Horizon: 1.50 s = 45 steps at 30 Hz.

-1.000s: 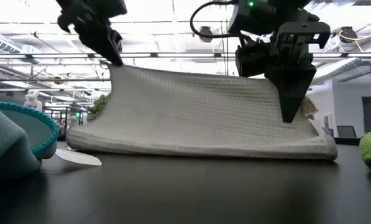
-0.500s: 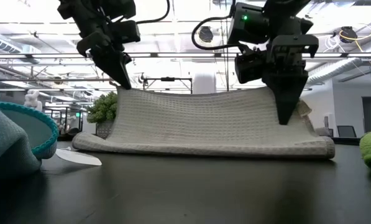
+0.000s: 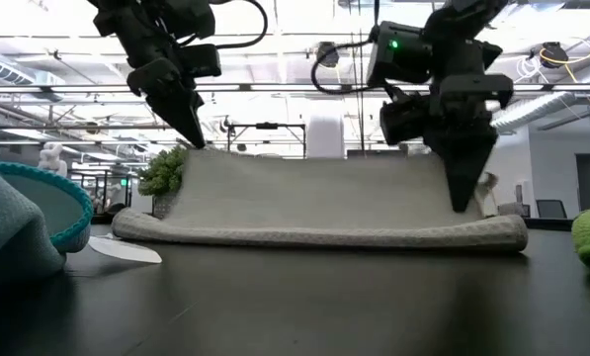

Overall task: Fold microfiber towels
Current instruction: Fold the gray towel

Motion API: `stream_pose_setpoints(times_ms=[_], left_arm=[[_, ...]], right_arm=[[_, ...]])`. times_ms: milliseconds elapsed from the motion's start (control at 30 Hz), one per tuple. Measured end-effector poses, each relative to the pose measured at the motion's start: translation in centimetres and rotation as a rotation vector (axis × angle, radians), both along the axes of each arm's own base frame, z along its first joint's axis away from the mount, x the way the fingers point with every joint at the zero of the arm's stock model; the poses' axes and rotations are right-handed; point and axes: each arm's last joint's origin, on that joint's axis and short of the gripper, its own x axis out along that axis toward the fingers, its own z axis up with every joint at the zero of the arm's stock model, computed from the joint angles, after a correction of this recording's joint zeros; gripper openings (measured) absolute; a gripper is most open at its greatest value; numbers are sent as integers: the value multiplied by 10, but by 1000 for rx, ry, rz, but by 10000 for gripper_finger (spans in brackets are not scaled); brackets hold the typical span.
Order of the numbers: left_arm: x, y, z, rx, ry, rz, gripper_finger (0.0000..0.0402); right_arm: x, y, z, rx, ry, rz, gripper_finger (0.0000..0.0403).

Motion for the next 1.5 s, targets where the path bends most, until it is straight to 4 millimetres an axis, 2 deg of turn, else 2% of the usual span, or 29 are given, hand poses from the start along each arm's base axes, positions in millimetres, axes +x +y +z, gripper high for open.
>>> stream_pose_setpoints(times_ms=[267, 500, 633, 933, 1267, 1400, 1500], left_arm=[[2, 1, 2, 5, -30, 8, 80], [2, -10, 0, -38, -6, -30, 108], [4, -29, -1, -76, 3, -116, 112], [7, -66, -1, -95, 8, -210, 113], [7, -74, -1, -111, 8, -195, 113], [6, -74, -1, -113, 20, -174, 113], [4, -78, -3, -122, 40, -165, 113]], right_arm=[[-3, -7, -5, 2, 5, -42, 133], [-2, -9, -5, 0, -7, -45, 172], [-1, -9, -1, -5, -28, -37, 178], [-10, -8, 24, -18, -102, -46, 178], [-16, -8, 30, -84, -82, -90, 178], [-16, 2, 30, -105, -89, -51, 178], [-12, 18, 32, -105, -137, 6, 178]])
